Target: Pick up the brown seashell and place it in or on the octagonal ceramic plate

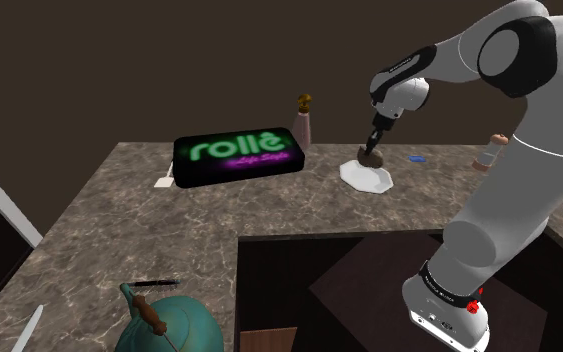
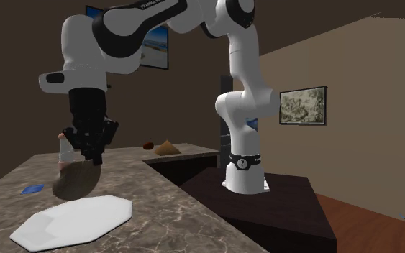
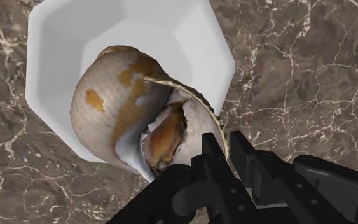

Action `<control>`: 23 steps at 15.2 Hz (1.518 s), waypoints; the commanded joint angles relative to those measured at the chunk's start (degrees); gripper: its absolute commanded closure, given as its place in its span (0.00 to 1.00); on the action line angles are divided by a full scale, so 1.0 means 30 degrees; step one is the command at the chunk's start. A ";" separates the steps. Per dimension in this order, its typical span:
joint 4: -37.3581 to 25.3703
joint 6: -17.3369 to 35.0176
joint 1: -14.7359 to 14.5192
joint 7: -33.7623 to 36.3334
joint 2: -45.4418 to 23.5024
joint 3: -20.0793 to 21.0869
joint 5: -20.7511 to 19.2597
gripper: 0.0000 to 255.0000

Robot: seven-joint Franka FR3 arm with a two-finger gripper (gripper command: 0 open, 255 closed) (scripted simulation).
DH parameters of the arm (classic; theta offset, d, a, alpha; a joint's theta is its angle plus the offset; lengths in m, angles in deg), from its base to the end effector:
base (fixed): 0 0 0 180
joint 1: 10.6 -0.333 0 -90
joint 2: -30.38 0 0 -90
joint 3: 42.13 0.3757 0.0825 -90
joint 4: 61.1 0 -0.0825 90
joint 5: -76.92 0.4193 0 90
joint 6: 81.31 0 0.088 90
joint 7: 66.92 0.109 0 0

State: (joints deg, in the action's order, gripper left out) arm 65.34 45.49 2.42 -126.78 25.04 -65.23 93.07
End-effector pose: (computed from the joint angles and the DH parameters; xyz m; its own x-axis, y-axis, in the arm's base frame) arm 0.4622 -0.3226 0.3701 0.9689 0.2243 0.1044 0.2394 -0.9567 -0.1659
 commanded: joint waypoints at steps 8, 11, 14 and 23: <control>0.0594 0.1962 0.0132 -0.1194 -0.1654 0.0272 0.1348 1.00; 0.0626 0.2126 0.0155 -0.1310 -0.1815 0.0311 0.1482 1.00; 0.0626 0.2125 0.0155 -0.1310 -0.1815 0.0312 0.1482 1.00; 0.0461 0.1584 0.0151 -0.1053 -0.1373 0.0167 0.1091 0.00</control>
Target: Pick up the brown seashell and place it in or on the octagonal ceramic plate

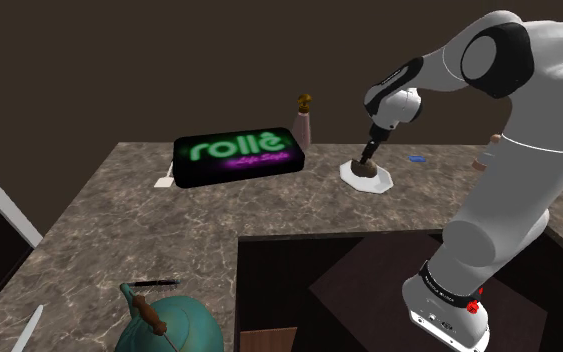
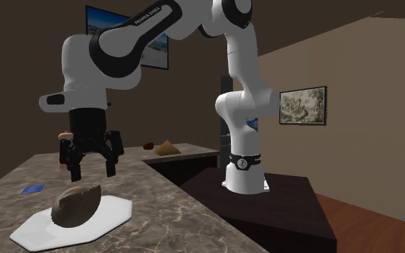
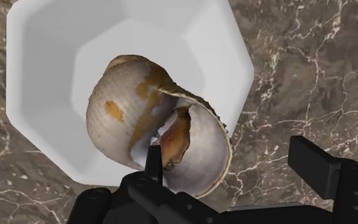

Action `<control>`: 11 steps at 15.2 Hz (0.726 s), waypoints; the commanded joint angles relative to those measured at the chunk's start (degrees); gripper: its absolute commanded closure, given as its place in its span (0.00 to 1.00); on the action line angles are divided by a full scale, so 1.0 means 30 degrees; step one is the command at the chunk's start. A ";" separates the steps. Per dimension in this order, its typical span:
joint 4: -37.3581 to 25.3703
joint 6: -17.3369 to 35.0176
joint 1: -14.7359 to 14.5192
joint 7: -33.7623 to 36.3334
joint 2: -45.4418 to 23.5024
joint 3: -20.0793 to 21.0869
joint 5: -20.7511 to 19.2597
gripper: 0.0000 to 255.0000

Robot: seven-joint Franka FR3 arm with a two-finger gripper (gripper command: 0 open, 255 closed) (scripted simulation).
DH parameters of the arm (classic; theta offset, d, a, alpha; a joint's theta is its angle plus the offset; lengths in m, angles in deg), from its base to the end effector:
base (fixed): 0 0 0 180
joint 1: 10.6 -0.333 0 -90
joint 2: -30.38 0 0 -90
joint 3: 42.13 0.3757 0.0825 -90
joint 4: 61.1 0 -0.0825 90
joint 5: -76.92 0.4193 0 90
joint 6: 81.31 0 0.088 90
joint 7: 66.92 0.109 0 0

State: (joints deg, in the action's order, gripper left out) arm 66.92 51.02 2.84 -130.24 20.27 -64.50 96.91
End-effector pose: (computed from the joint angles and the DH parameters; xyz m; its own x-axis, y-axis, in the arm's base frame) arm 0.4647 -0.3234 0.3217 0.9688 0.2241 0.1054 0.2393 -0.9569 -0.1648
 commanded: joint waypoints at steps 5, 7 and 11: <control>-0.0674 -0.1820 0.0047 0.0735 0.1334 -0.0390 -0.1156 0.00; -0.0676 -0.1820 0.0048 0.0734 0.1332 -0.0390 -0.1154 0.00; -0.0676 -0.1820 0.0048 0.0734 0.1332 -0.0390 -0.1154 0.00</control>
